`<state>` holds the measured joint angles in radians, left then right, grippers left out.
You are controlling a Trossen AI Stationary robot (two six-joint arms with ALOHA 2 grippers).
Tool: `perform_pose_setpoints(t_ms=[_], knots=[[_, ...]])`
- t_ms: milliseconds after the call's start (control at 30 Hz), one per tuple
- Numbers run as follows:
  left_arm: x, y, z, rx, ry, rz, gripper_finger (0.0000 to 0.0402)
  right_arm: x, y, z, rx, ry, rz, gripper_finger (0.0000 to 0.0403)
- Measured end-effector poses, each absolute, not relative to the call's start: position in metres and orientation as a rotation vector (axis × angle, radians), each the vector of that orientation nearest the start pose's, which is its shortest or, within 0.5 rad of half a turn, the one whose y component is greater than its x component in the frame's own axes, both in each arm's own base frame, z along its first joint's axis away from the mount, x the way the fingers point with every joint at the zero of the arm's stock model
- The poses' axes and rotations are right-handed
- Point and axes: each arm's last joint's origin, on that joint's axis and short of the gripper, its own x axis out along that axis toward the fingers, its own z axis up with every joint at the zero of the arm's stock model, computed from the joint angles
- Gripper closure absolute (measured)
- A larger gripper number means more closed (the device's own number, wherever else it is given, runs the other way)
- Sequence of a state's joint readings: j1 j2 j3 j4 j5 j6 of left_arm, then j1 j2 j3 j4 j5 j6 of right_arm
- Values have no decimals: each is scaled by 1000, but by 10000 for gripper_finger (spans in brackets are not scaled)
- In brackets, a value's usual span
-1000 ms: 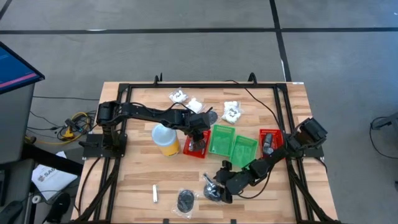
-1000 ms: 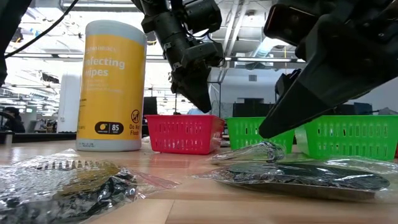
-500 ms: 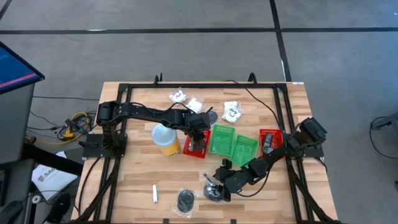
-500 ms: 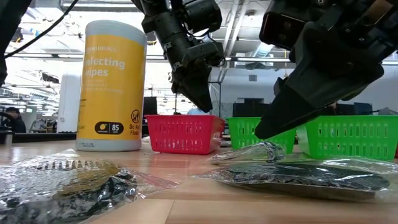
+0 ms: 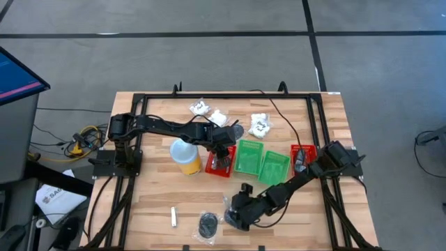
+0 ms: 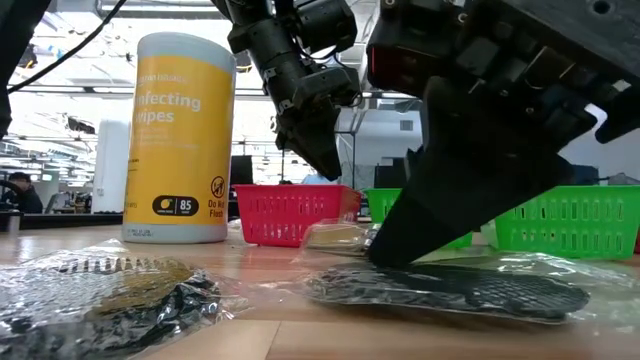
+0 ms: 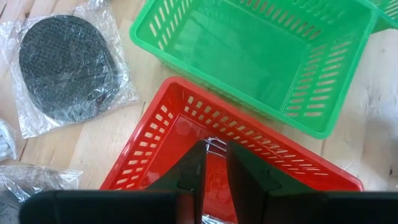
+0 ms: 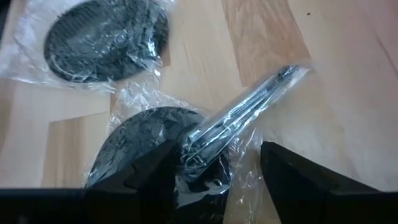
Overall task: Pick & Place Travel size toiletries
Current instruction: Put the nail cutter into the left red bin
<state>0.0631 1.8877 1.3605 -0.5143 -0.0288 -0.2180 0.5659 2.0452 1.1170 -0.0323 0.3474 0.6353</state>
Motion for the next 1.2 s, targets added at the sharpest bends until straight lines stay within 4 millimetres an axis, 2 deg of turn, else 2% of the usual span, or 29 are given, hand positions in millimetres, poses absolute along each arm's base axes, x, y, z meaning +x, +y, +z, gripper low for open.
perform_pose_setpoints(t_ms=[167, 267, 433, 667, 833, 1067, 1200], knots=[[392, 26, 200, -216, 1028, 197, 347, 335, 200, 104, 159, 889, -86, 213], [392, 26, 199, -215, 1028, 197, 347, 335, 199, 104, 157, 890, -86, 265], [392, 26, 199, -215, 1028, 197, 347, 334, 201, 104, 140, 892, -74, 374], [392, 26, 199, -216, 1028, 197, 347, 333, 202, 106, 151, 888, -70, 362], [392, 26, 199, -215, 1029, 197, 347, 333, 203, 106, 145, 888, -65, 379], [392, 26, 200, -215, 1027, 196, 347, 325, 203, 121, 118, 904, -30, 402], [393, 26, 200, -215, 1022, 196, 347, 323, 205, 135, 117, 874, -14, 401]])
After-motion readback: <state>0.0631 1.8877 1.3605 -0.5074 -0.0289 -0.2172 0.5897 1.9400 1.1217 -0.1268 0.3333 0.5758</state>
